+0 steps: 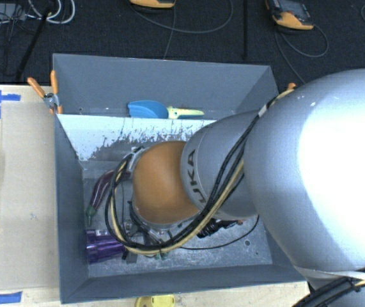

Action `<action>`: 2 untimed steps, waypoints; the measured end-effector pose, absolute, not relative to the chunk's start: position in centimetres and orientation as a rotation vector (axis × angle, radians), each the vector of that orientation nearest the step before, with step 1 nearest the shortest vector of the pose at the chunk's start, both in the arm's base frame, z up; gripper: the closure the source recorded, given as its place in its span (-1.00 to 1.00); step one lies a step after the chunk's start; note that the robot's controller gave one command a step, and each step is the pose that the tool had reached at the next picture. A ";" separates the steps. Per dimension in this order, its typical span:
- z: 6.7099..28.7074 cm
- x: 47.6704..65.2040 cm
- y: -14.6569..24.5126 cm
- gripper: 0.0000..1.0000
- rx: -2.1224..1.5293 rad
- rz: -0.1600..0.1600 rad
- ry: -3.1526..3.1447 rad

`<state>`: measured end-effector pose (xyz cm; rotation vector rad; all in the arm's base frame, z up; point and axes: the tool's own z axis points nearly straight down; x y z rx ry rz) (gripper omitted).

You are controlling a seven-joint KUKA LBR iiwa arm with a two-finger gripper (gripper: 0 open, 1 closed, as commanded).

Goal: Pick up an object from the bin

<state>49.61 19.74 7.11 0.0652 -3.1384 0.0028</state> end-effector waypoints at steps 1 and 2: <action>12.2 49.7 20.3 1.00 0.075 0.005 -3.133; 13.8 50.0 21.7 1.00 0.059 -0.006 -3.150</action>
Offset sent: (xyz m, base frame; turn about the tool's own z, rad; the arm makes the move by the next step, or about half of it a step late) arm -0.0020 0.0382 -0.0011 0.0226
